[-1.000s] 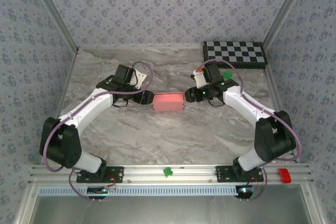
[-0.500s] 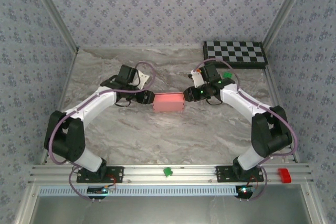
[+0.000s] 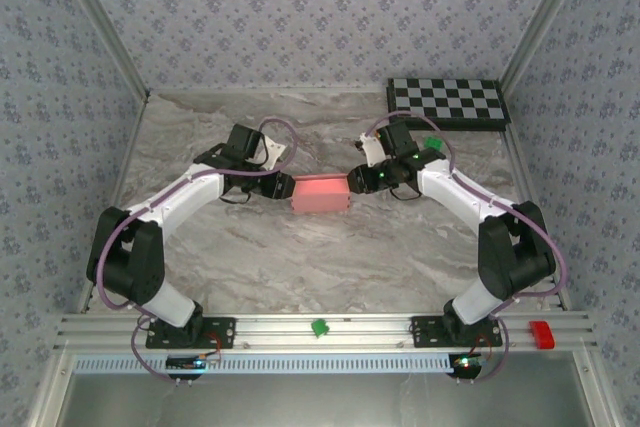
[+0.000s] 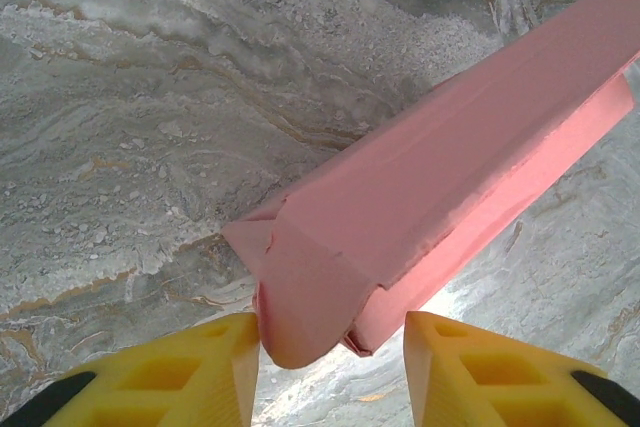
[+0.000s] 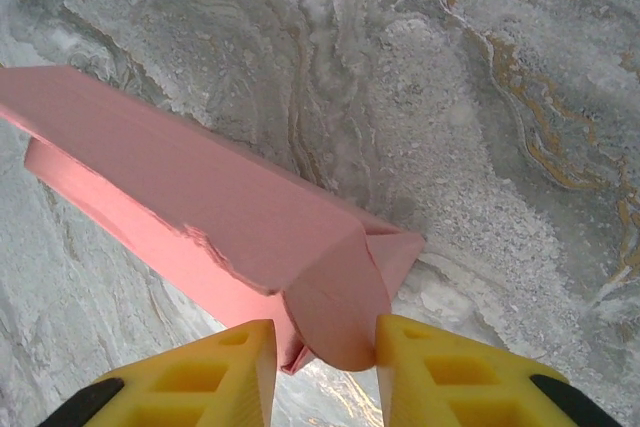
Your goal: Fold the paper box
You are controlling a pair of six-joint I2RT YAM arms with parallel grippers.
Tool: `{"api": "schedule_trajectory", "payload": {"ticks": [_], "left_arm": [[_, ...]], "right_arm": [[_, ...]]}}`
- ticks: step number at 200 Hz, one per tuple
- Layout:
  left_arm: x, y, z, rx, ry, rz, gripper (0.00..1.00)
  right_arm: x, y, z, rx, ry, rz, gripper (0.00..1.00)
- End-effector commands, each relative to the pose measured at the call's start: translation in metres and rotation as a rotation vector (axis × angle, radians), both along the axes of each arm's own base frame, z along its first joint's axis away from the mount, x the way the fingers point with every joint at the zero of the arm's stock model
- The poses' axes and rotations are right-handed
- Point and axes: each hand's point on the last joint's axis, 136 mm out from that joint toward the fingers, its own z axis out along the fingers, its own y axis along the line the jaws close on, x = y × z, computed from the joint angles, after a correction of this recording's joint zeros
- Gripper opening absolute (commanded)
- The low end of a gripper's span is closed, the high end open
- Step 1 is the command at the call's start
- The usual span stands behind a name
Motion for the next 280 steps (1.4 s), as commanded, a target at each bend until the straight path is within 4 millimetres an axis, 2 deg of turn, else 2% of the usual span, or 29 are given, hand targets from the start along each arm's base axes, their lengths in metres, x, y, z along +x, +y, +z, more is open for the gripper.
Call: {"api": "schedule_trajectory", "payload": {"ticks": [1, 55, 89, 193, 248, 280], "left_arm": [[0.005, -0.002, 0.013, -0.017, -0.034, 0.003, 0.43], [0.006, -0.001, 0.023, -0.030, -0.072, 0.015, 0.44], [0.006, 0.000, 0.025, -0.029, -0.084, 0.023, 0.44], [0.004, -0.002, 0.012, -0.030, -0.043, 0.024, 0.43], [0.003, -0.001, 0.007, -0.022, -0.034, 0.025, 0.44], [0.002, -0.003, 0.005, -0.027, -0.027, 0.021, 0.43]], "right_arm": [[0.006, 0.005, 0.008, 0.005, -0.017, 0.006, 0.36], [0.006, 0.005, 0.010, -0.008, -0.023, 0.011, 0.37], [0.005, 0.005, 0.008, -0.013, -0.019, 0.012, 0.35], [0.002, 0.002, -0.003, -0.038, 0.000, 0.004, 0.34], [0.001, 0.001, -0.006, -0.041, 0.006, -0.002, 0.41], [0.000, 0.003, -0.005, -0.033, 0.011, 0.000, 0.38]]}}
